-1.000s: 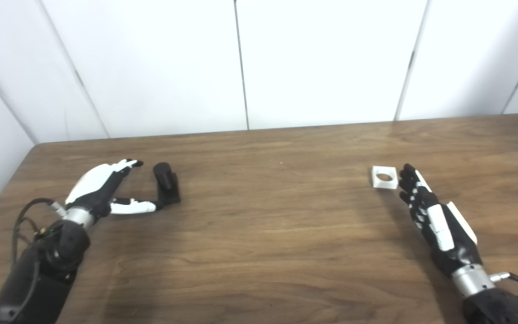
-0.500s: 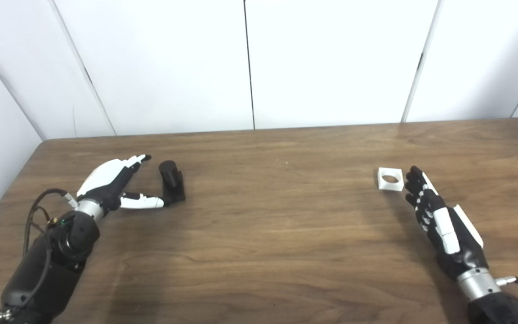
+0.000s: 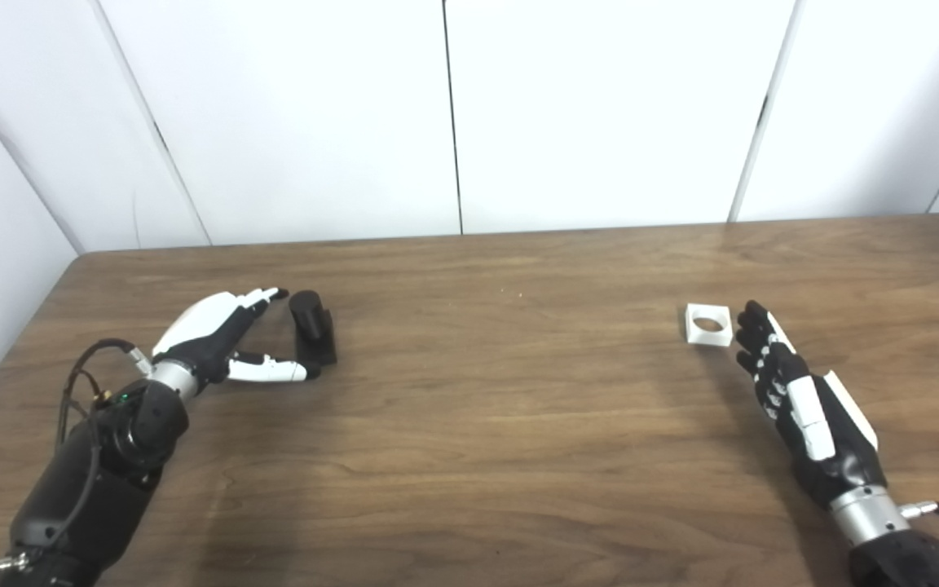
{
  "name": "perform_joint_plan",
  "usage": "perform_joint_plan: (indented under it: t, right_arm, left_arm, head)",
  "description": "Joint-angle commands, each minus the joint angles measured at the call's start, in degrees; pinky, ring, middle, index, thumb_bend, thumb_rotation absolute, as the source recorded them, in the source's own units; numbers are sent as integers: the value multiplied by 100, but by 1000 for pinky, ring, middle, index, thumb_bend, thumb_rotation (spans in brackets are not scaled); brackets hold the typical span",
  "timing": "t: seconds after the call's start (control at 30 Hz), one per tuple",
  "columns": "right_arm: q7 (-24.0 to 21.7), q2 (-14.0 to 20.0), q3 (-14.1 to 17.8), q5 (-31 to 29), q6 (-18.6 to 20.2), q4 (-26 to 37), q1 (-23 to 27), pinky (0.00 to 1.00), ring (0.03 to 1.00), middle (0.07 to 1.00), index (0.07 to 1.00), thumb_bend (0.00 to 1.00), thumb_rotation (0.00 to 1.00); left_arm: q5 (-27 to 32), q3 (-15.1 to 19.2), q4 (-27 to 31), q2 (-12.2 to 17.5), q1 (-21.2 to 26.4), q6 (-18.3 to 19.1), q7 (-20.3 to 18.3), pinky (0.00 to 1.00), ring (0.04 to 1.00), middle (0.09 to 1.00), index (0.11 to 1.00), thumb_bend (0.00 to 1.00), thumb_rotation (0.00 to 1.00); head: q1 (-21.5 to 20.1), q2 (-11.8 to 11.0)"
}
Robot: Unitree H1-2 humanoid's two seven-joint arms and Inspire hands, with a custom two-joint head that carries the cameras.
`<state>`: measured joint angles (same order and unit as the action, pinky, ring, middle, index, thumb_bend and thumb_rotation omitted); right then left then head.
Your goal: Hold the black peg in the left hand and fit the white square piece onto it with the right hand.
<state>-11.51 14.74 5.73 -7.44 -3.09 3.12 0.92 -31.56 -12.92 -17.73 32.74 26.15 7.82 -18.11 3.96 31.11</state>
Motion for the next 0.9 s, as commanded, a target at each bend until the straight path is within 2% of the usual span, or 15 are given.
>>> perform_joint_plan:
  t: [0.0, 0.3, 0.63, 0.87]
  right_arm:
    - [5, 10, 28, -32, -205, -193, -80, 1000, 1000, 1000, 1000, 684, 1000]
    - [0, 10, 21, -22, -185, -186, -104, 1000, 1000, 1000, 1000, 676, 1000]
    - [18, 5, 35, -29, -186, -198, -103, 1000, 1000, 1000, 1000, 685, 1000]
    - [17, 28, 36, 7, -213, -192, -106, 1000, 1000, 1000, 1000, 672, 1000]
  left_arm:
    - [-18, 25, 130, 233, 391, 42, -96, 1000, 1000, 1000, 958, 1000, 591]
    - [-36, -93, 112, 253, 564, 140, -508, 1000, 1000, 1000, 938, 1000, 570]
    - [-90, -147, 105, 213, 596, 183, -502, 1000, 1000, 1000, 934, 1000, 576]
    - [-125, -155, 83, 164, 587, 125, -349, 1000, 1000, 1000, 924, 1000, 556]
  head:
    - [5, 0]
    - [-3, -6]
    - [6, -34]
    - [14, -65]
